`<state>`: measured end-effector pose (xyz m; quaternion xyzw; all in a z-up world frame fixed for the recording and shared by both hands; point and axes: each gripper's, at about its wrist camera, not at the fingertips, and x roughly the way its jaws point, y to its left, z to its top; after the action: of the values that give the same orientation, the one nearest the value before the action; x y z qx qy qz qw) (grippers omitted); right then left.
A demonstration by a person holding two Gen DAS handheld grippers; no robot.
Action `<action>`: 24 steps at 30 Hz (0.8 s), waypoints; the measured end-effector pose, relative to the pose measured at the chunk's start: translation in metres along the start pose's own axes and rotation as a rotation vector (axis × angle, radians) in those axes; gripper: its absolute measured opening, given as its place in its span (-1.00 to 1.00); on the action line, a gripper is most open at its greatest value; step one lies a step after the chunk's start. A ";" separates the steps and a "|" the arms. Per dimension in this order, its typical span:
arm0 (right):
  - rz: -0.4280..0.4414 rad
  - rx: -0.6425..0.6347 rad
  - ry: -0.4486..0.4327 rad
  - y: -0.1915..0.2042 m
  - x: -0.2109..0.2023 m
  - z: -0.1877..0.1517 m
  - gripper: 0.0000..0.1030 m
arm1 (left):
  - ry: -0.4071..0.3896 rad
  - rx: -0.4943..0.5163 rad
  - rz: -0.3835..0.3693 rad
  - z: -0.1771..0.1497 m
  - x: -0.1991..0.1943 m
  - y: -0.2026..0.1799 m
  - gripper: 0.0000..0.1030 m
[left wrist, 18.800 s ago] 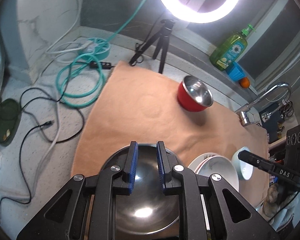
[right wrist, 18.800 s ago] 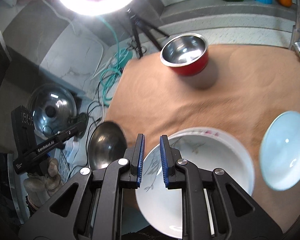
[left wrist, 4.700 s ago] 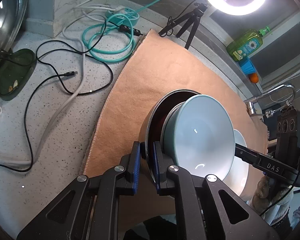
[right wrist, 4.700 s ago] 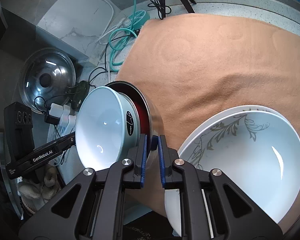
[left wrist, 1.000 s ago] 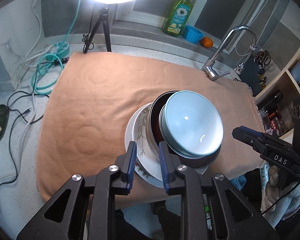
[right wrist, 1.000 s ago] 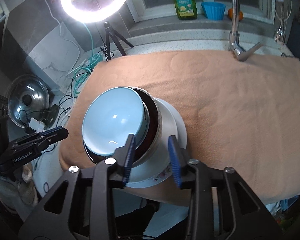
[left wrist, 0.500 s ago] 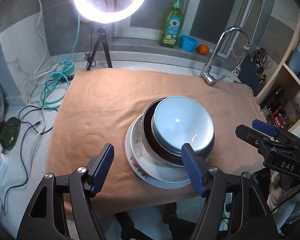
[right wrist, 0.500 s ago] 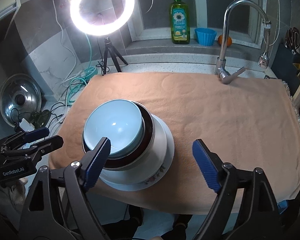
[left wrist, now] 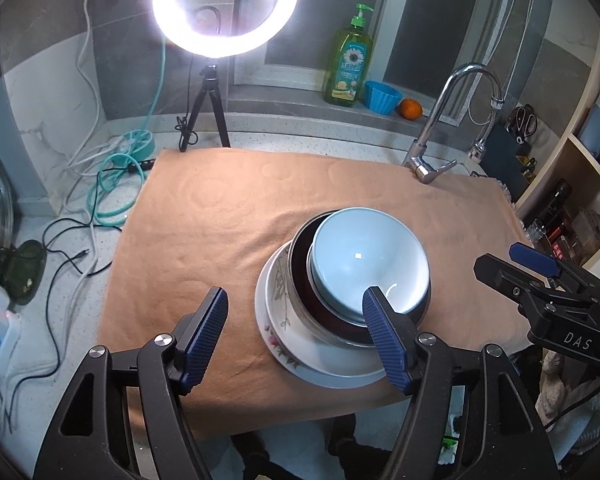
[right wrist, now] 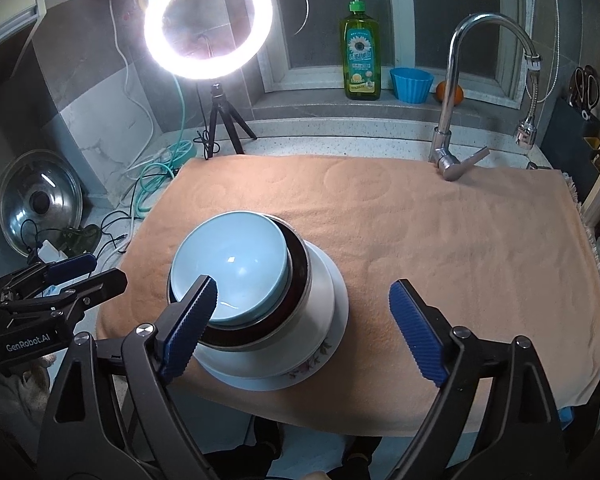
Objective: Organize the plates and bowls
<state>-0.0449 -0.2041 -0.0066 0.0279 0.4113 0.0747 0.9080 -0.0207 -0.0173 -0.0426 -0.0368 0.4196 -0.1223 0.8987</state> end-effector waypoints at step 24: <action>-0.003 -0.010 0.003 0.005 0.003 0.006 0.75 | 0.010 0.017 0.000 0.006 0.009 -0.004 0.35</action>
<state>-0.0391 -0.1989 -0.0045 0.0228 0.4122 0.0754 0.9077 -0.0110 -0.0232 -0.0447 -0.0287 0.4230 -0.1262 0.8969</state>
